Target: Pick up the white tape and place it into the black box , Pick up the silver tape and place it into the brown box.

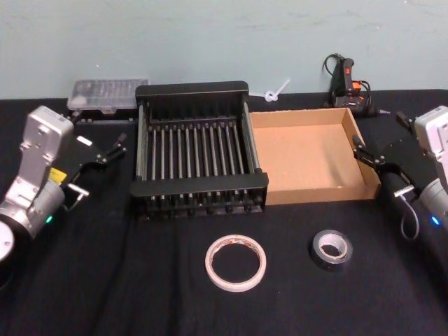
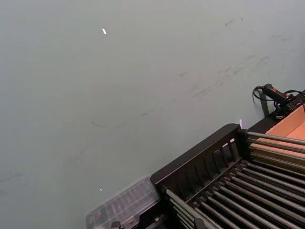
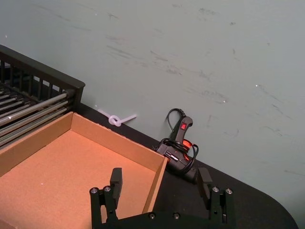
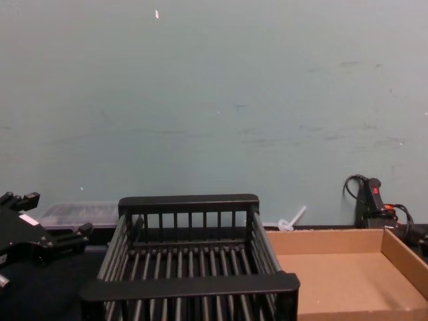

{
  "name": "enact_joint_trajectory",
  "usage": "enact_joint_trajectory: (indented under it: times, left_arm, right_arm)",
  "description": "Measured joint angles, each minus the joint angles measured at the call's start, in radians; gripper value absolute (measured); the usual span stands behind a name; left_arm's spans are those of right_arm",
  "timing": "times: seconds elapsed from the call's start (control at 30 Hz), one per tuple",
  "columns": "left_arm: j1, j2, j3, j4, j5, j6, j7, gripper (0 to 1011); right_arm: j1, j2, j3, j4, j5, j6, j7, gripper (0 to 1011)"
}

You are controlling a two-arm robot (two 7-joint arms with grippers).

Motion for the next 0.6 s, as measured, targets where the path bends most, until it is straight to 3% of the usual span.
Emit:
enact_joint_trajectory:
  times: [0.6]
  left_arm:
    - [0.0, 0.0, 0.0, 0.0, 0.0, 0.0, 0.0, 1002]
  right_arm:
    - [0.0, 0.0, 0.0, 0.0, 0.0, 0.0, 0.0, 1003]
